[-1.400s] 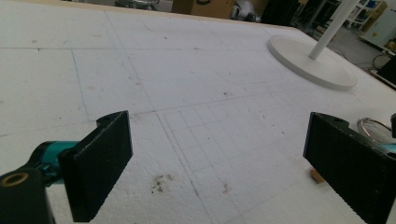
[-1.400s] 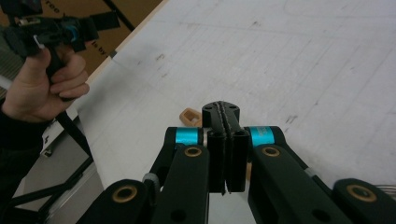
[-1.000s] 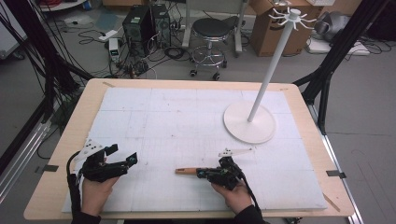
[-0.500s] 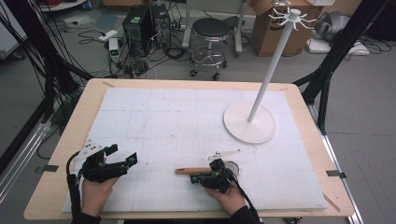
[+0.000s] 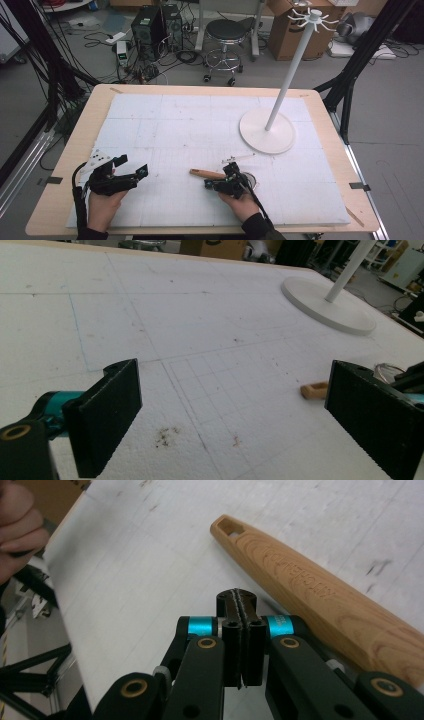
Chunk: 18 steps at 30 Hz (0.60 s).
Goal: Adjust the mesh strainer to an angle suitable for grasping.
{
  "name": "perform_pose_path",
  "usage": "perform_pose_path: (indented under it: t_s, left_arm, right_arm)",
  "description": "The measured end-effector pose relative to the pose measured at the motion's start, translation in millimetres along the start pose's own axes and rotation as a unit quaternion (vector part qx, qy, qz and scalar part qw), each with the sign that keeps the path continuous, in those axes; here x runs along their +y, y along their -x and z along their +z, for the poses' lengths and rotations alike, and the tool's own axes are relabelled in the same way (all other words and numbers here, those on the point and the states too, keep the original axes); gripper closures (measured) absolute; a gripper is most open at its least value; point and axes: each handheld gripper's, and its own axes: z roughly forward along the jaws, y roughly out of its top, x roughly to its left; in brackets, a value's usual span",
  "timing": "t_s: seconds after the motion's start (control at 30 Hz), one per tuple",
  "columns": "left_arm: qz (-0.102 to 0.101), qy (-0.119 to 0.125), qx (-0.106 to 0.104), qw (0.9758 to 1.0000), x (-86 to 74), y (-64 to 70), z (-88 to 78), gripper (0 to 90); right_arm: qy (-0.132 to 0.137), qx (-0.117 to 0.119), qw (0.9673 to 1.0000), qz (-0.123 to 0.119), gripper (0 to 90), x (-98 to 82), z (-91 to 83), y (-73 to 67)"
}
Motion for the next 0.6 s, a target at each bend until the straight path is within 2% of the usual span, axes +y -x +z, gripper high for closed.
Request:
perform_pose_path:
  t_s: [0.17,0.4,0.53,0.6]
  left_arm:
    - [0.002,0.0,0.0,1.0,-0.3,1.2,0.6,8.7]
    - [0.005,-0.002,-0.001,1.0,-0.5,1.8,0.9,8.8]
    - [0.008,-0.003,-0.002,1.0,-0.6,3.3,1.7,8.8]
    - [0.007,-0.003,-0.003,1.0,-0.8,4.0,2.0,8.8]
  right_arm:
    - [0.006,-0.008,0.9999,0.006,90.0,7.3,3.3,4.2]
    - [0.019,-0.031,0.9989,0.031,90.0,10.8,2.8,7.8]
    - [0.017,-0.064,0.9973,0.033,90.0,17.9,5.0,3.3]
    - [0.016,-0.069,0.9969,0.033,90.0,19.7,5.4,3.4]
